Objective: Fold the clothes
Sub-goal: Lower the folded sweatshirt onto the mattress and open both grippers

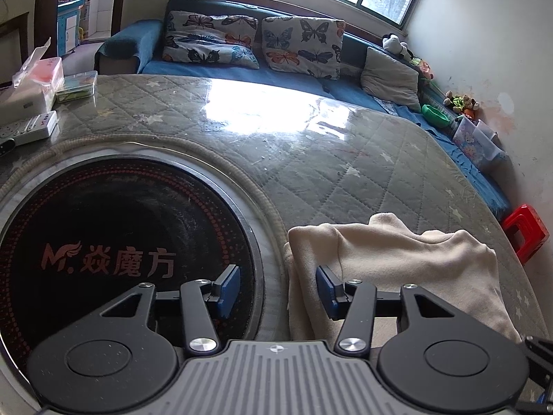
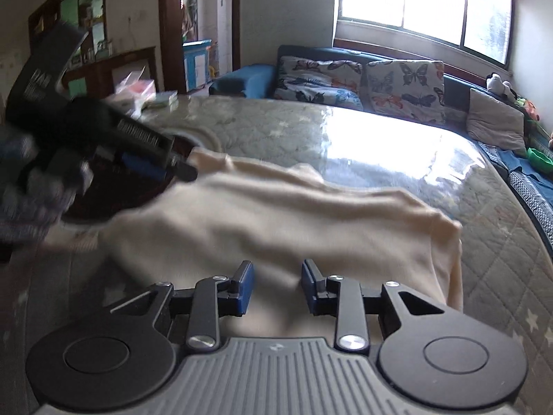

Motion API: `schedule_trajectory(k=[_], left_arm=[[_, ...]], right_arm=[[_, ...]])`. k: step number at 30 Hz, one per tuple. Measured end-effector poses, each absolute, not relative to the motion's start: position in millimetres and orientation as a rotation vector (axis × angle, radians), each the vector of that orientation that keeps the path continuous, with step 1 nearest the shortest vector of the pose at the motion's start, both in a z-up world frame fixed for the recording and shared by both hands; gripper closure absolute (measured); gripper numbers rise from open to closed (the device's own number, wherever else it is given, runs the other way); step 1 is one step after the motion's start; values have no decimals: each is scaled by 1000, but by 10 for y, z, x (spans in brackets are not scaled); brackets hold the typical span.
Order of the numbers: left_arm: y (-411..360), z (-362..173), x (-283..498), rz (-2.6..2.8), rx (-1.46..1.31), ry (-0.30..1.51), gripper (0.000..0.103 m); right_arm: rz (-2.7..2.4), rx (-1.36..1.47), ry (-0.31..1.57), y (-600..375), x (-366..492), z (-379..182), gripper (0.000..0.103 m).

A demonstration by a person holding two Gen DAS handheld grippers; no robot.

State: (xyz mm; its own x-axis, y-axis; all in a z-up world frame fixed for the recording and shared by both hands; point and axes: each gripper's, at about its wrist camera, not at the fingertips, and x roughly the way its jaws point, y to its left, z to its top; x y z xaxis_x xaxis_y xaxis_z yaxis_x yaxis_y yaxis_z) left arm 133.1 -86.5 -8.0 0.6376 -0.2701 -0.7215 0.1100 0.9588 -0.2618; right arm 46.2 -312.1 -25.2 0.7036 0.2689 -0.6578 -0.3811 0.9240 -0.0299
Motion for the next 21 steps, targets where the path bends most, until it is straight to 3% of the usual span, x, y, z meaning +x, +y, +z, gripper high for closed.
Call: schedule_trajectory(k=[11,15,21], left_arm=[[-988,34,1010,-222,-86,808,45],[-1034,56,839,-211,-35,785,35],[-1081,74,606,-195,20,760,26]], right_arm=[[350,-168,726,-3258,144,-203,71],[331,-116,732,-3313,127,-188,63],[272,-49,740,-3364,102,-217,62]])
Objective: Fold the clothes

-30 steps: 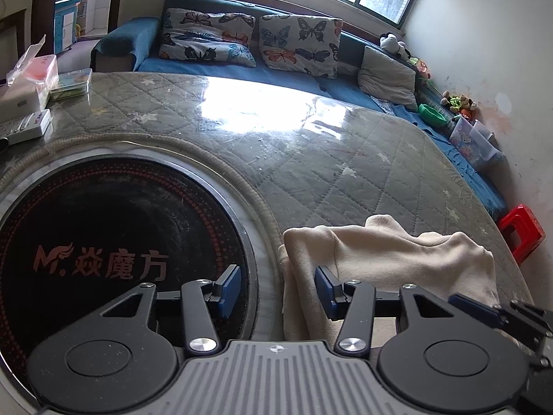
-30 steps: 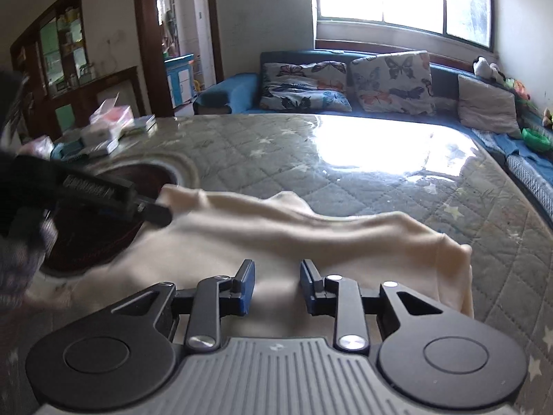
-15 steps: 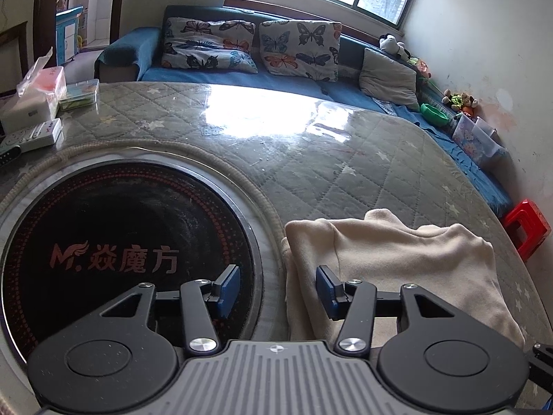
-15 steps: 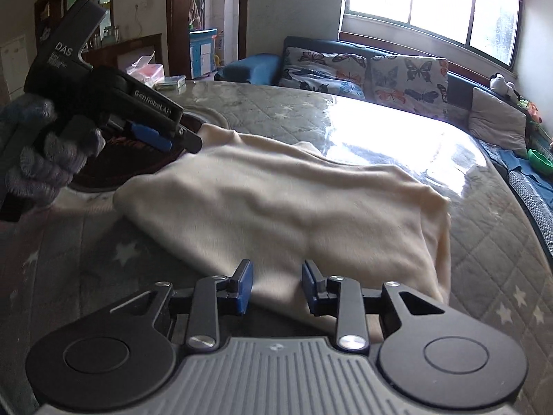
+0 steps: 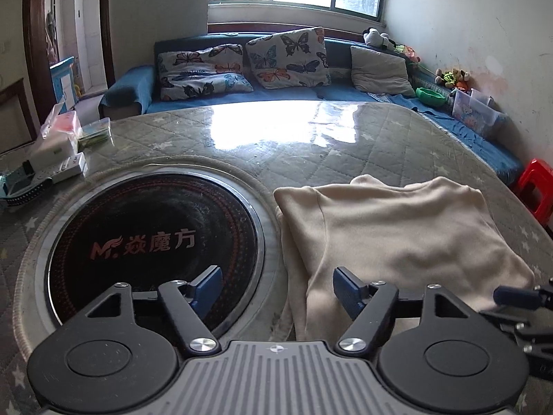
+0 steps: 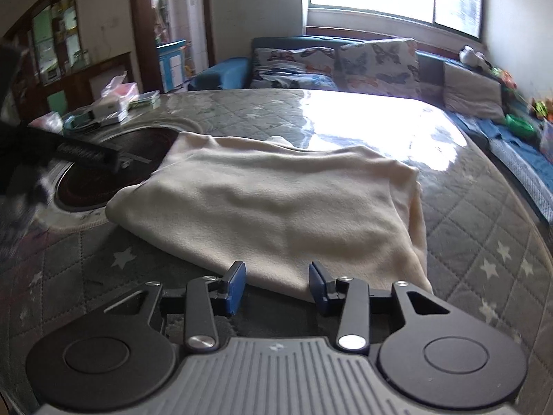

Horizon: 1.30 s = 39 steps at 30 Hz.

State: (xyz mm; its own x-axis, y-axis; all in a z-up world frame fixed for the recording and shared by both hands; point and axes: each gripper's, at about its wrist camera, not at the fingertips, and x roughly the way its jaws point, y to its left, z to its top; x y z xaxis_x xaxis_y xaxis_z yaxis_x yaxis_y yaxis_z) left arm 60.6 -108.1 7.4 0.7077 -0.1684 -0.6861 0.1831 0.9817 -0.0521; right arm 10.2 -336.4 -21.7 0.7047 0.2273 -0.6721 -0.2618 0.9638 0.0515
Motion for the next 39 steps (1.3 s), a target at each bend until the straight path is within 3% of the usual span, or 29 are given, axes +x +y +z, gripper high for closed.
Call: schedule_trajectory(k=[4,14,17,25,28,39], left_arm=[[-1089,76,462,-191,24,751,16],[-1150,55,161,-196,39,734,0],[-1157,39,88,-191,39,731,0],[-1124,0,-73,-163,55,720,0],[-1124,-8,-120,-159,59,715,0],[-1145,-54,-240,-168,64,725,0]], right_arm=[[247,-16,740,-3382,63,-205,59],[201,65,740,-3393,-31,-216,56],[192,61,738,-3357,-60,-219,42],[196,92,733,-3298,-148,-213,40],[190,86,736,-3271,-180,-223,27],[184,71,727,-3218,-261,-226,21]])
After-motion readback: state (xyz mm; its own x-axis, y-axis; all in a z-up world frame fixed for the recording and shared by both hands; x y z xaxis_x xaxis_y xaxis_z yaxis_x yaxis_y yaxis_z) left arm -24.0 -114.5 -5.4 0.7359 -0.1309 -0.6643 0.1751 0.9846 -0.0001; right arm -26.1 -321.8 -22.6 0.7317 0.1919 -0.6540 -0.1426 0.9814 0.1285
